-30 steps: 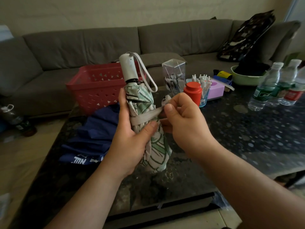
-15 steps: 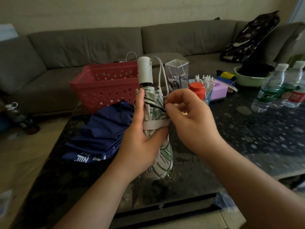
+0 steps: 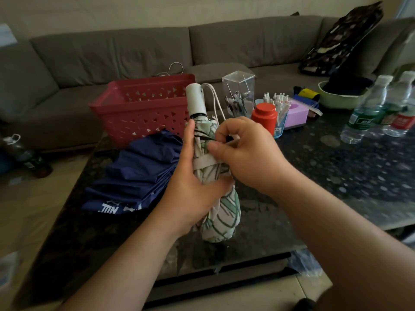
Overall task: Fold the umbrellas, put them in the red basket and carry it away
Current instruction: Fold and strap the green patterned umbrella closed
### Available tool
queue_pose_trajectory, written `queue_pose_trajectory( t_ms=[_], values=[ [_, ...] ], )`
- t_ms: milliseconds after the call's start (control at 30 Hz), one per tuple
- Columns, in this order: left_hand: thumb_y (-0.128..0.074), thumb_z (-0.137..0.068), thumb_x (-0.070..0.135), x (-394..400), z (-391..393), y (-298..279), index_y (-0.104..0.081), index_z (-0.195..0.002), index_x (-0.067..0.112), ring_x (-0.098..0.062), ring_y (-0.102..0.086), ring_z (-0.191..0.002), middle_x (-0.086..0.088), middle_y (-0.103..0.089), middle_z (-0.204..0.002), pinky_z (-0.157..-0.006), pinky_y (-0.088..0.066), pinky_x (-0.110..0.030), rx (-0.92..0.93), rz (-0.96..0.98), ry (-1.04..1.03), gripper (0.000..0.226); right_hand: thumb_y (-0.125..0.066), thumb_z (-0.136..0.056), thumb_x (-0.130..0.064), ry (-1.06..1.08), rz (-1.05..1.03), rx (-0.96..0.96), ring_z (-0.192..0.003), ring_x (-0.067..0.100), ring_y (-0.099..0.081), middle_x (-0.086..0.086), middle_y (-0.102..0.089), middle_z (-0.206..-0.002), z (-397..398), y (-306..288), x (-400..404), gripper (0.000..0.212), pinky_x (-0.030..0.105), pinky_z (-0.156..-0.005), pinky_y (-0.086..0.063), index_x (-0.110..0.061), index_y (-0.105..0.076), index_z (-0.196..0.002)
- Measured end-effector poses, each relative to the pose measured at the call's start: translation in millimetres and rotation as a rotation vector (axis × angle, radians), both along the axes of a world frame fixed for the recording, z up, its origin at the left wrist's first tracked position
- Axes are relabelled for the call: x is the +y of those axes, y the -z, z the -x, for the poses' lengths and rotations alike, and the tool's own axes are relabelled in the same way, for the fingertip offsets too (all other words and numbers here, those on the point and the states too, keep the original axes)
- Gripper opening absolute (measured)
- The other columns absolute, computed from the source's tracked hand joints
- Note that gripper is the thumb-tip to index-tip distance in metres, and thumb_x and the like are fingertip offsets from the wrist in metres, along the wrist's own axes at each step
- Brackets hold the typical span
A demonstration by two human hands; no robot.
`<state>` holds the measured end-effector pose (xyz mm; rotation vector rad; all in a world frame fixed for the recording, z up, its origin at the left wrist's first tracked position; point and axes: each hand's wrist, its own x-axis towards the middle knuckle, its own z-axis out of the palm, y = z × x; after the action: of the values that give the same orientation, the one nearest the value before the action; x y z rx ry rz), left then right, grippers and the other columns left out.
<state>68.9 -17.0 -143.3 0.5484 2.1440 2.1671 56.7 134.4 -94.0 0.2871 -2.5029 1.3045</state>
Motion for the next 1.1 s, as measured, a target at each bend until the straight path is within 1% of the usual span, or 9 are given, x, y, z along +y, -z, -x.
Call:
queue_pose_trajectory(
  t_ms=[100,167,300,433,633,733,900,1033,1100],
  values=[
    [-0.075,-0.086,-0.014,-5,-1,-5,0.000,-0.158,0.062,-0.006,-0.066,-0.128,0.016,-0.055,-0.152,-0.097,-0.058,-0.028,-0.003,0.025,0.044,0.129,-0.079,-0.091,-0.025,0.003,0.146,-0.044,-0.063,0.012,-0.065,-0.004,-0.070,-0.076,2,-6,0,0.016,0.041,-0.066,-0.061,-0.018,-0.069,-0.082],
    [-0.076,-0.087,-0.011,-5,-3,-7,0.004,-0.158,0.063,-0.003,-0.065,-0.127,0.021,-0.057,-0.148,-0.096,-0.058,-0.026,-0.007,0.031,0.039,0.130,-0.079,-0.091,-0.025,0.016,0.165,-0.031,-0.069,0.021,-0.069,0.002,-0.073,-0.078,3,-10,-2,0.015,0.049,-0.072,-0.061,-0.015,-0.070,-0.084],
    [-0.076,-0.089,-0.005,-2,-4,-10,0.010,-0.158,0.059,0.006,-0.065,-0.121,0.034,-0.058,-0.135,-0.087,-0.057,-0.017,-0.013,0.050,0.029,0.128,-0.077,-0.093,-0.027,0.025,0.209,-0.006,-0.078,0.025,-0.072,0.003,-0.073,-0.082,3,-10,-7,0.016,0.052,-0.071,-0.061,-0.018,-0.068,-0.083],
    [-0.077,-0.088,-0.006,-2,-3,-11,0.003,-0.160,0.059,0.003,-0.066,-0.123,0.024,-0.057,-0.147,-0.094,-0.059,-0.025,0.001,0.043,-0.006,0.126,-0.076,-0.092,-0.032,0.067,0.259,0.003,-0.079,0.022,-0.072,-0.003,-0.072,-0.080,6,-1,-12,0.017,0.054,-0.070,-0.061,-0.023,-0.066,-0.082],
    [-0.078,-0.087,-0.008,-9,2,-5,-0.008,-0.158,0.065,-0.007,-0.069,-0.122,0.020,-0.062,-0.145,-0.103,-0.057,-0.045,0.043,0.089,-0.090,0.123,-0.074,-0.094,-0.018,-0.018,0.298,-0.056,-0.086,0.019,-0.073,-0.006,-0.073,-0.094,2,1,-9,0.010,0.050,-0.077,-0.063,-0.026,-0.069,-0.091],
    [-0.079,-0.087,-0.005,-10,4,0,-0.005,-0.155,0.068,-0.001,-0.070,-0.117,0.029,-0.065,-0.135,-0.096,-0.058,-0.028,0.081,0.152,-0.126,0.124,-0.066,-0.093,0.000,-0.116,0.350,-0.075,-0.079,0.019,-0.071,-0.005,-0.068,-0.100,-1,0,-6,0.027,0.046,-0.075,-0.065,-0.027,-0.068,-0.095],
    [-0.082,-0.088,0.006,-6,4,1,0.003,-0.142,0.076,0.015,-0.066,-0.108,0.054,-0.059,-0.113,-0.083,-0.053,-0.009,0.147,0.275,-0.206,0.123,-0.066,-0.092,-0.008,-0.096,0.155,0.074,-0.075,0.022,-0.073,0.002,-0.063,-0.108,-5,3,-10,0.029,0.045,-0.069,-0.062,-0.035,-0.058,-0.101],
    [-0.083,-0.088,0.020,-3,6,1,0.008,-0.141,0.081,0.009,-0.068,-0.107,0.046,-0.063,-0.111,-0.091,-0.061,-0.031,0.174,0.371,-0.280,0.122,-0.066,-0.092,-0.010,-0.072,0.127,0.123,-0.097,0.017,-0.069,-0.013,-0.057,-0.117,-4,7,-13,0.023,0.034,-0.079,-0.059,-0.032,-0.064,-0.089],
    [-0.082,-0.088,0.025,0,3,0,0.006,-0.148,0.076,0.003,-0.068,-0.109,0.037,-0.063,-0.115,-0.092,-0.060,-0.036,0.201,0.431,-0.319,0.118,-0.072,-0.089,-0.028,-0.024,0.104,0.127,-0.102,0.012,-0.065,-0.013,-0.060,-0.112,-3,9,-15,0.007,0.036,-0.086,-0.059,-0.029,-0.067,-0.084]
  ],
)
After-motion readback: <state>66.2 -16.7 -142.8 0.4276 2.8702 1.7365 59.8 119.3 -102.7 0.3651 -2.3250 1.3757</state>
